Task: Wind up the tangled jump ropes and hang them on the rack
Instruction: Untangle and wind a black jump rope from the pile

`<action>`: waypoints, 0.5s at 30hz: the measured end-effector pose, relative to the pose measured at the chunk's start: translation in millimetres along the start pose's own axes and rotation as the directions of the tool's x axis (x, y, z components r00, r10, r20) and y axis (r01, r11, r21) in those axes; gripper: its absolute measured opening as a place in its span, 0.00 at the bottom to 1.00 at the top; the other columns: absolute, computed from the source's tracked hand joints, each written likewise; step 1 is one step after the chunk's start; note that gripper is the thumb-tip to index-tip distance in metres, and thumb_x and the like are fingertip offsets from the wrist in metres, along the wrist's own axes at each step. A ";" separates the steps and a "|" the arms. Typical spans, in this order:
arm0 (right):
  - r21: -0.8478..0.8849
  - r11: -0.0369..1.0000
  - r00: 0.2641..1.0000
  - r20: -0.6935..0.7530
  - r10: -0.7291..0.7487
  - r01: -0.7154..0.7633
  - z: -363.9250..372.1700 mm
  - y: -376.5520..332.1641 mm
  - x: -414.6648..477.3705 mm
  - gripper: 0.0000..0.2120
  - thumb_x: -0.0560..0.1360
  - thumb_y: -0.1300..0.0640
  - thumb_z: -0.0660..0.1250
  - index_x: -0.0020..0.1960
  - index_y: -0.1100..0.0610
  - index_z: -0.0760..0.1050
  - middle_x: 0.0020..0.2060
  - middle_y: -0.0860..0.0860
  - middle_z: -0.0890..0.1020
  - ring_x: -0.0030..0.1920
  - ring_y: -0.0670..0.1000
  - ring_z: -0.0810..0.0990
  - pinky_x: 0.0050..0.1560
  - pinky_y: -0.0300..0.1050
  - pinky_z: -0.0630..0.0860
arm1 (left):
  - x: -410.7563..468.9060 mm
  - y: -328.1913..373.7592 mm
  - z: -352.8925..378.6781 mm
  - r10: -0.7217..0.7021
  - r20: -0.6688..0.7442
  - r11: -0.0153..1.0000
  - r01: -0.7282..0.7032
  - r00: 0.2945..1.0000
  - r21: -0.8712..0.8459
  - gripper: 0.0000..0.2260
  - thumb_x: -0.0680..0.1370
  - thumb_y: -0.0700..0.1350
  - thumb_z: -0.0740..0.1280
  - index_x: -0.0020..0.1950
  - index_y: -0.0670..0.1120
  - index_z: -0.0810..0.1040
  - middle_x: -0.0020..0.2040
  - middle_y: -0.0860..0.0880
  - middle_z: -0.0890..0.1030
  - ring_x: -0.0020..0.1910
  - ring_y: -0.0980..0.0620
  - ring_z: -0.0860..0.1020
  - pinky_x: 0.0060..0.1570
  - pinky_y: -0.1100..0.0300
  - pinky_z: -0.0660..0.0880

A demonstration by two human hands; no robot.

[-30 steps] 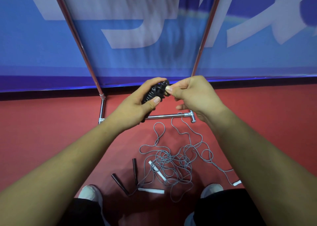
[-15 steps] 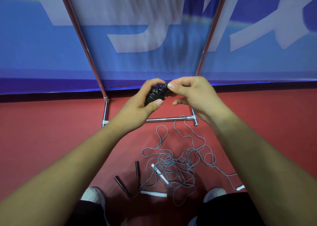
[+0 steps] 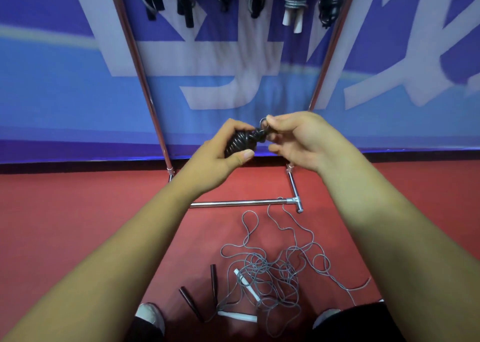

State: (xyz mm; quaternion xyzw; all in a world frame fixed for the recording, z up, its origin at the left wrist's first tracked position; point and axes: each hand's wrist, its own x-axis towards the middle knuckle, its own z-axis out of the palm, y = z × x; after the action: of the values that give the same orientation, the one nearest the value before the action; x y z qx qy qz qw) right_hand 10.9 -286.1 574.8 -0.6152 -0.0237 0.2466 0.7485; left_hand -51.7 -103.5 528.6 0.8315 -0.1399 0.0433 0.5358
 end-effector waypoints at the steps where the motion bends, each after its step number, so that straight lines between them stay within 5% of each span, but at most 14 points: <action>1: 0.055 0.998 1.000 -0.016 -0.019 0.020 3.1 -11.3 0.0 0.10 0.79 0.66 0.62 0.40 0.61 0.75 0.35 0.51 0.77 0.31 0.47 0.70 0.31 0.40 0.65 | 3.8 7.9 -3.4 -0.003 -0.012 0.998 0.002 1.000 -0.057 0.14 0.80 0.44 0.68 0.59 0.59 0.71 0.44 0.64 0.79 0.36 0.64 0.75 0.38 0.71 0.70; 6: 0.089 0.979 0.974 -0.150 -0.168 0.183 17.2 -69.7 -3.2 0.12 0.83 0.62 0.59 0.41 0.61 0.73 0.32 0.52 0.73 0.28 0.46 0.70 0.26 0.38 0.67 | 24.1 51.4 -23.4 -0.004 -0.083 0.980 -0.013 0.997 -0.200 0.13 0.79 0.44 0.66 0.62 0.53 0.72 0.44 0.56 0.83 0.40 0.51 0.75 0.42 0.54 0.74; 10: -0.138 0.937 0.928 -0.154 -0.340 0.321 29.6 -112.2 -12.8 0.13 0.83 0.62 0.59 0.41 0.60 0.74 0.36 0.53 0.77 0.30 0.48 0.76 0.30 0.40 0.75 | 38.5 88.2 -45.0 -0.024 -0.081 0.985 0.009 0.996 -0.172 0.11 0.82 0.44 0.66 0.62 0.56 0.71 0.43 0.50 0.80 0.37 0.51 0.76 0.34 0.56 0.70; 15: -0.107 0.897 0.902 -0.002 -0.431 0.429 44.2 -167.6 -23.0 0.07 0.80 0.67 0.63 0.44 0.64 0.75 0.37 0.56 0.79 0.32 0.50 0.81 0.38 0.43 0.81 | 58.9 129.6 -67.9 -0.046 -0.182 0.990 0.021 0.982 -0.136 0.12 0.79 0.55 0.70 0.59 0.59 0.70 0.40 0.48 0.79 0.30 0.52 0.74 0.25 0.61 0.65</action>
State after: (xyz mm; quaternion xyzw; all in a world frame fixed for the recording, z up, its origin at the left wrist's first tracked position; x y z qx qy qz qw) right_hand 32.7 -275.4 747.9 -0.6361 -0.1619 0.0657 0.7516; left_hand -26.2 -103.3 684.3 0.7884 -0.0781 0.1018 0.6017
